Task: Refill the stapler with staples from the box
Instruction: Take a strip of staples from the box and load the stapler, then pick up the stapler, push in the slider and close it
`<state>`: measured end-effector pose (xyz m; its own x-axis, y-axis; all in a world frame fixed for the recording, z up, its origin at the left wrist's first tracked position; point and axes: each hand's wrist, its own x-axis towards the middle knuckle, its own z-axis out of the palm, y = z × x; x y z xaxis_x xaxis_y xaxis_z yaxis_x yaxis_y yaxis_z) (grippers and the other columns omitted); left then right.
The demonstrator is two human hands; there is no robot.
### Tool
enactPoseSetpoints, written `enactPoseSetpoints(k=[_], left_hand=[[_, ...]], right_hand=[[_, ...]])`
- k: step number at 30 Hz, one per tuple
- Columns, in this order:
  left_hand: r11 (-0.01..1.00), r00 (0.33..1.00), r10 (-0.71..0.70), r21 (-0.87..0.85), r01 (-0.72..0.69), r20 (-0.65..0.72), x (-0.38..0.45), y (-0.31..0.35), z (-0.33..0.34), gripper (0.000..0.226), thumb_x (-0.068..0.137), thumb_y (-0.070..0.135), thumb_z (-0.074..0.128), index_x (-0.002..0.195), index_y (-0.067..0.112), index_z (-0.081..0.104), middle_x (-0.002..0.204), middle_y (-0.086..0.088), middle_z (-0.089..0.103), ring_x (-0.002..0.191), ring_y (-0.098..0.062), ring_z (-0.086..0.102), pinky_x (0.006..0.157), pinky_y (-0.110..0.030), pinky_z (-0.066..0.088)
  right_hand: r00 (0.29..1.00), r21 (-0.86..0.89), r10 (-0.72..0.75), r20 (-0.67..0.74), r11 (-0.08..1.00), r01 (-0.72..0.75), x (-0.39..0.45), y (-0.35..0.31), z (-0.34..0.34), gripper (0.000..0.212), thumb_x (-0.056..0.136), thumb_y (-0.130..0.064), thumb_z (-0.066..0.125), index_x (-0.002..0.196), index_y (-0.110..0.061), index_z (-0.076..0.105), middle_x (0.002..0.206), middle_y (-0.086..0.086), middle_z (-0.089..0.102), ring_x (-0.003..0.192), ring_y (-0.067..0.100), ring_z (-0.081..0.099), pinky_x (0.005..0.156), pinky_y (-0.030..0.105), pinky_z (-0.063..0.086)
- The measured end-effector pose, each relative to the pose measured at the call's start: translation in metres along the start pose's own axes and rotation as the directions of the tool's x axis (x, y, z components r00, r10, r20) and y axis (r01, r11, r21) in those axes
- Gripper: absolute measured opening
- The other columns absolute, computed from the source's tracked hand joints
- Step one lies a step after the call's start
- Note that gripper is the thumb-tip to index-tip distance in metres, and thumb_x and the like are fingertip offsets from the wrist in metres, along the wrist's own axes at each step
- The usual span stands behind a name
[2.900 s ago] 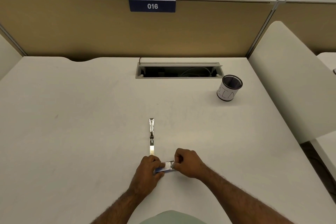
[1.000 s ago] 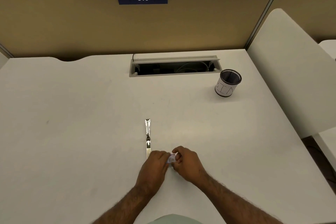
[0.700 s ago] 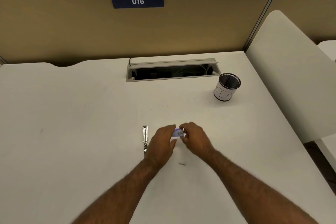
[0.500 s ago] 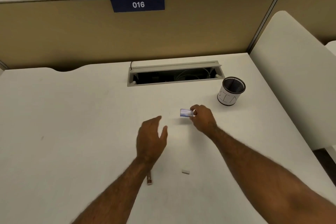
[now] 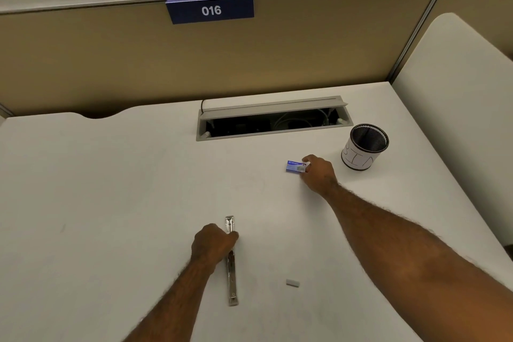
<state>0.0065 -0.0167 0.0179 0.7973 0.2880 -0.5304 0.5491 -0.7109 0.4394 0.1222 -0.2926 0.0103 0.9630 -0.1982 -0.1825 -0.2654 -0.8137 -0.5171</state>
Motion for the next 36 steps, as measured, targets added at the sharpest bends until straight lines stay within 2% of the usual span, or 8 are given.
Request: enactPoseSetpoints(k=[3,6,9,16,21,25,29,36], left_hand=[[0.994,0.998,0.043,0.102,-0.039,-0.036,0.005,0.001,0.002,0.027,0.071,0.038,0.062,0.076,0.012,0.058,0.081,-0.007,0.069,0.073,-0.023,0.06,0.061,-0.026,0.041],[0.989,0.991,0.09,0.13,-0.077,-0.095,0.003,0.001,0.006,0.026,0.071,0.038,0.061,0.07,0.015,0.05,0.073,-0.002,0.058,0.068,-0.022,0.052,0.062,-0.026,0.039],[0.985,0.979,0.135,0.124,-0.117,-0.149,-0.002,-0.001,0.009,0.026,0.072,0.038,0.06,0.068,0.016,0.048,0.071,0.0,0.051,0.066,-0.022,0.05,0.06,-0.027,0.038],[0.972,0.986,0.115,-0.19,-0.137,-0.123,-0.013,-0.008,0.007,0.021,0.078,0.031,0.061,0.077,0.012,0.052,0.071,0.0,0.061,0.069,-0.023,0.06,0.061,-0.031,0.046],[0.871,0.997,0.078,-0.484,-0.079,-0.023,-0.03,-0.012,0.009,0.017,0.082,0.026,0.064,0.086,0.014,0.053,0.073,-0.007,0.064,0.051,-0.018,0.057,0.049,-0.026,0.045],[0.719,0.985,0.063,-0.692,0.067,0.161,-0.044,-0.016,0.007,0.015,0.089,0.017,0.059,0.101,0.009,0.055,0.081,-0.015,0.059,0.061,-0.024,0.058,0.057,-0.034,0.054],[0.703,0.961,0.142,-0.708,0.072,0.238,-0.061,-0.02,0.004,0.021,0.093,0.007,0.048,0.11,0.013,0.058,0.088,-0.012,0.058,0.068,-0.02,0.057,0.053,-0.025,0.051],[0.783,0.962,0.262,-0.598,-0.169,0.072,-0.092,-0.022,0.011,0.022,0.09,0.012,0.055,0.104,0.025,0.064,0.081,-0.002,0.066,0.076,-0.018,0.064,0.065,-0.023,0.047]], right_hand=[[0.997,0.112,0.059,-0.057,0.992,-0.052,-0.016,0.0,0.002,0.047,0.084,-0.015,0.064,0.128,-0.008,0.049,0.112,0.016,0.065,0.109,0.032,0.058,0.092,0.036,0.044],[0.991,0.125,0.078,-0.106,0.99,-0.065,-0.054,0.002,0.013,0.03,0.086,-0.024,0.062,0.112,-0.012,0.054,0.106,0.012,0.063,0.102,0.029,0.058,0.086,0.035,0.044],[0.992,0.051,-0.068,0.106,0.997,0.063,-0.104,0.007,0.026,0.018,0.085,-0.027,0.062,0.099,-0.015,0.061,0.096,0.008,0.065,0.09,0.025,0.059,0.078,0.032,0.044],[0.834,0.134,-0.338,0.435,0.941,0.311,-0.195,0.017,0.023,0.044,0.078,-0.002,0.049,0.117,-0.019,0.058,0.108,0.002,0.055,0.086,0.007,0.049,0.081,0.02,0.041],[0.759,0.032,-0.339,0.556,0.921,0.388,-0.215,0.015,0.02,0.045,0.085,-0.004,0.053,0.126,-0.022,0.05,0.12,0.002,0.044,0.102,0.018,0.053,0.089,0.035,0.047],[0.779,-0.056,-0.359,0.513,0.892,0.448,-0.221,0.017,0.025,0.03,0.09,-0.008,0.052,0.119,-0.016,0.055,0.117,0.006,0.048,0.099,0.024,0.055,0.085,0.039,0.047],[0.828,-0.067,-0.336,0.449,0.911,0.406,-0.223,0.02,0.026,0.025,0.087,-0.02,0.059,0.112,-0.016,0.057,0.11,0.001,0.052,0.094,0.019,0.056,0.081,0.032,0.045],[0.955,0.199,-0.258,0.145,0.953,0.228,-0.22,-0.02,0.029,0.025,0.079,-0.02,0.072,0.102,-0.021,0.064,0.1,-0.005,0.063,0.077,0.007,0.061,0.07,0.017,0.049]])
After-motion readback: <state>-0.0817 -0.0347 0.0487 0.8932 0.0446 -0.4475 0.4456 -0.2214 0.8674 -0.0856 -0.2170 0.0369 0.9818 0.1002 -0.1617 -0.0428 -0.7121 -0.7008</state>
